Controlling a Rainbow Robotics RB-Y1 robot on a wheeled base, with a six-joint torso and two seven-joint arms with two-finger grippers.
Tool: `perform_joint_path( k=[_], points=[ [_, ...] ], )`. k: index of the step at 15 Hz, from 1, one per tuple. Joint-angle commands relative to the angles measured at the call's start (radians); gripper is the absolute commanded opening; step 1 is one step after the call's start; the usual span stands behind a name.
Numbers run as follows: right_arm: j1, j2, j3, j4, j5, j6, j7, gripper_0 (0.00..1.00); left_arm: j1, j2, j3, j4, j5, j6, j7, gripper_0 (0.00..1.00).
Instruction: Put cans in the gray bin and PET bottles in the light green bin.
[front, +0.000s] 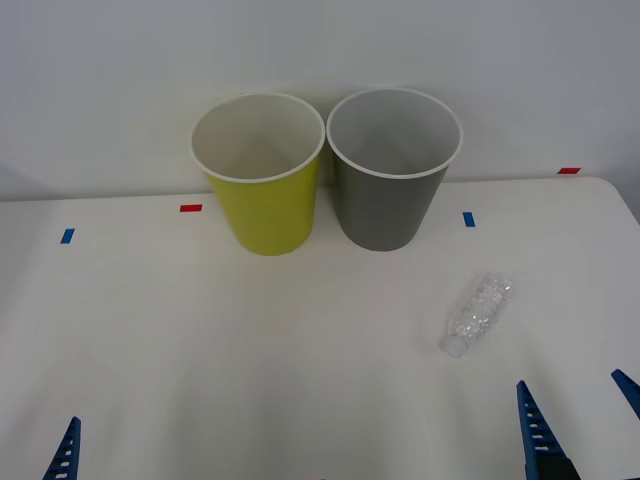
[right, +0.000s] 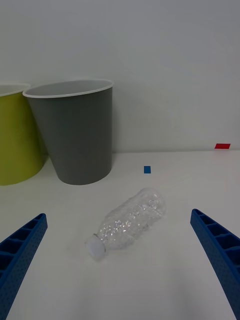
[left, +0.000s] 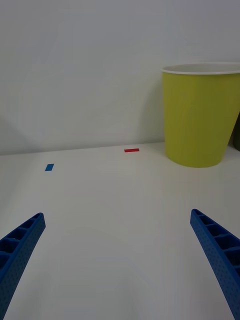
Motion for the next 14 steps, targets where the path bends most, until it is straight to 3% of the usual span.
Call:
perform_joint_path(
  k=[1, 14],
  points=[
    [0.0, 0.0, 0.0, 0.0, 0.0, 0.0, 0.0, 1.0, 0.0, 0.0, 0.0, 0.0, 0.0, 0.0, 0.0, 1.0],
    [0.0, 0.0, 0.0, 0.0, 0.0, 0.0, 0.0, 1.0, 0.0, 0.0, 0.0, 0.0, 0.0, 0.0, 0.0, 1.0]
  ],
)
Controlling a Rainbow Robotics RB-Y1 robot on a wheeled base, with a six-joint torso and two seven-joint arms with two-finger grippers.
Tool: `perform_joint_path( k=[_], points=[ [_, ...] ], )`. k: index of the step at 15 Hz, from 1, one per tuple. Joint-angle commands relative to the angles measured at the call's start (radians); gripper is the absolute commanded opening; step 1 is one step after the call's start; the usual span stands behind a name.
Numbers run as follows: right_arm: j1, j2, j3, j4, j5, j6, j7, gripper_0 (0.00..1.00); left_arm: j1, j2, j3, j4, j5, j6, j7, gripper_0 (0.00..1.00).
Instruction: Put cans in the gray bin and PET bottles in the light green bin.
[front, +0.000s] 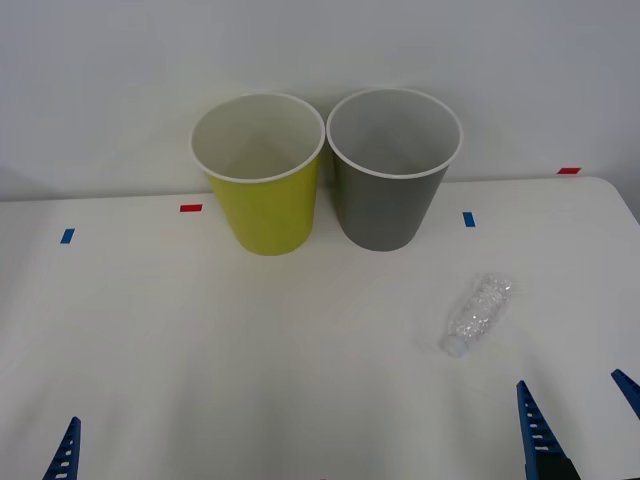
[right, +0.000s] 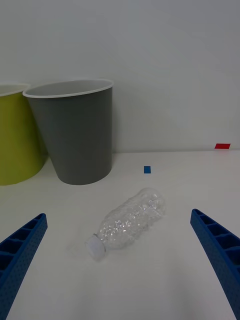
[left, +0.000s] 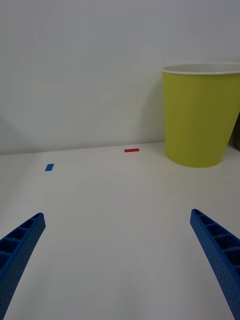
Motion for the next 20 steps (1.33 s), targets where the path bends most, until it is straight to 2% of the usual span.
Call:
perform_joint_path(
  k=[1, 20],
  points=[
    [0.0, 0.0, 0.0, 0.0, 0.0, 0.0, 0.0, 1.0, 0.0, 0.0, 0.0, 0.0, 0.0, 0.0, 0.0, 1.0],
    [0.0, 0.0, 0.0, 0.0, 0.0, 0.0, 0.0, 1.0, 0.0, 0.0, 0.0, 0.0, 0.0, 0.0, 0.0, 1.0]
  ],
)
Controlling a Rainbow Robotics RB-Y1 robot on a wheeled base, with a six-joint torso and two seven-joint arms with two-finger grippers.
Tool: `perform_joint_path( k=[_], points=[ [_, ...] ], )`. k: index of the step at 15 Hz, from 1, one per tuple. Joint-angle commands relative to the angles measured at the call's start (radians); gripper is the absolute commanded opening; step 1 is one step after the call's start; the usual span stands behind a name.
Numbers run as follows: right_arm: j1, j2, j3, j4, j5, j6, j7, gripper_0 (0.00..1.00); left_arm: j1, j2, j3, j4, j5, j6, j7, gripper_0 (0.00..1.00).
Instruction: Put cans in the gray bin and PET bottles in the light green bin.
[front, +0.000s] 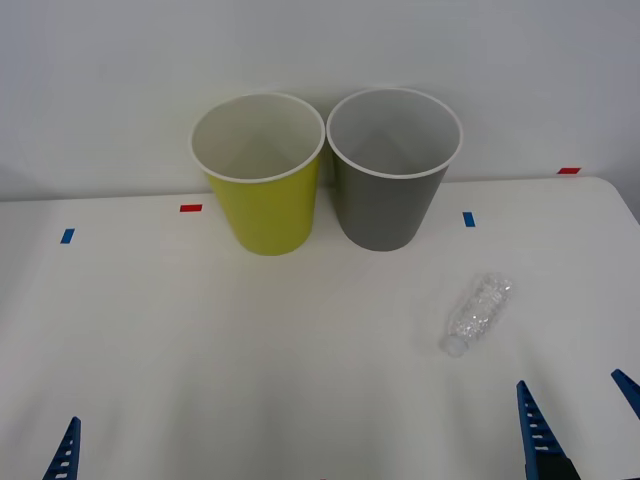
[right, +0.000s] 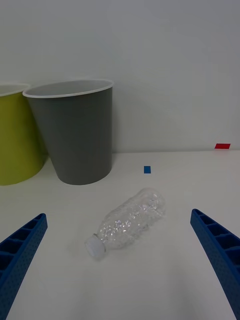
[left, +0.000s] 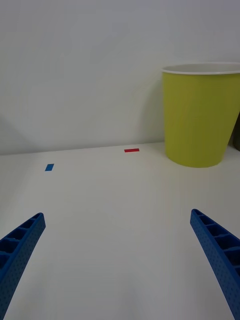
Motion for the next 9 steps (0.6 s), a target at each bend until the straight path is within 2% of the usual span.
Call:
perform_joint_path(
  k=[1, 8, 9],
  points=[
    [0.0, 0.0, 0.0, 0.0, 0.0, 0.0, 0.0, 1.0, 0.0, 0.0, 0.0, 0.0, 0.0, 0.0, 0.0, 1.0],
    [0.0, 0.0, 0.0, 0.0, 0.0, 0.0, 0.0, 1.0, 0.0, 0.0, 0.0, 0.0, 0.0, 0.0, 0.0, 1.0],
    [-0.009, 0.023, -0.002, 0.046, -0.002, 0.025, 0.0, 1.0, 0.0, 0.0, 0.0, 0.0, 0.0, 0.0, 0.0, 1.0]
  ],
)
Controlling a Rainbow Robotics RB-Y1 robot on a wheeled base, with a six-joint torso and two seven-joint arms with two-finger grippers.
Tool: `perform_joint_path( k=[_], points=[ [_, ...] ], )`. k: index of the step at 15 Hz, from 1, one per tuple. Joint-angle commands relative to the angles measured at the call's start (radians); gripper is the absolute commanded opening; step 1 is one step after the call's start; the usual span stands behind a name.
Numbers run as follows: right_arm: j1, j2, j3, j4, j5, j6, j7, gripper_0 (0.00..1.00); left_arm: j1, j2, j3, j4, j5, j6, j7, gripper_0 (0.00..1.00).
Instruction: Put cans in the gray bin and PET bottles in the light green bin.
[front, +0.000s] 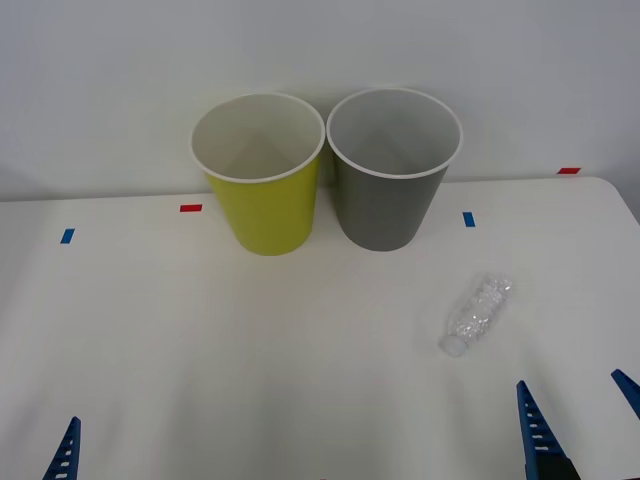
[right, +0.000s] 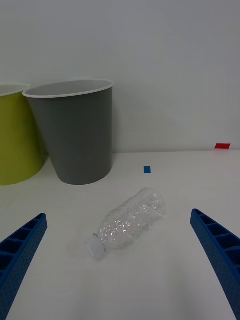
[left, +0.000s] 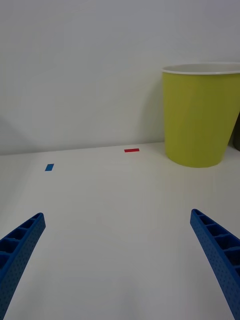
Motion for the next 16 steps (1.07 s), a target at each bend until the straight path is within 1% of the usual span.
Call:
perform_joint_path(
  k=[1, 3, 4, 7, 9, 11, 14, 16],
  points=[
    [-0.009, 0.029, -0.002, 0.054, 0.002, 0.017, 0.002, 1.0, 0.0, 0.0, 0.0, 0.0, 0.0, 0.0, 0.0, 1.0],
    [-0.02, 0.041, -0.014, 0.057, 0.009, 0.012, 0.015, 1.0, 0.0, 0.0, 0.0, 0.0, 0.0, 0.0, 0.0, 1.0],
    [-0.018, 0.051, -0.015, 0.057, 0.0, 0.014, 0.017, 1.0, 0.0, 0.0, 0.0, 0.0, 0.0, 0.0, 0.0, 1.0],
    [-0.009, 0.109, -0.035, 0.057, -0.023, 0.037, 0.014, 1.0, 0.0, 0.0, 0.0, 0.0, 0.0, 0.0, 0.0, 1.0],
    [-0.003, 0.166, -0.046, 0.057, -0.078, 0.066, 0.017, 1.0, 0.0, 0.0, 0.0, 0.0, 0.0, 0.0, 0.0, 1.0],
    [-0.008, 0.192, -0.057, 0.057, -0.129, 0.081, 0.021, 1.0, 0.0, 0.0, 0.0, 0.0, 0.0, 0.0, 0.0, 1.0],
    [-0.058, 0.178, -0.08, 0.057, -0.15, 0.166, 0.017, 1.0, 0.0, 0.0, 0.0, 0.0, 0.0, 0.0, 0.0, 1.0],
    [-0.109, 0.156, -0.092, 0.057, -0.167, 0.224, 0.012, 1.0, 0.0, 0.0, 0.0, 0.0, 0.0, 0.0, 0.0, 1.0]
  ],
)
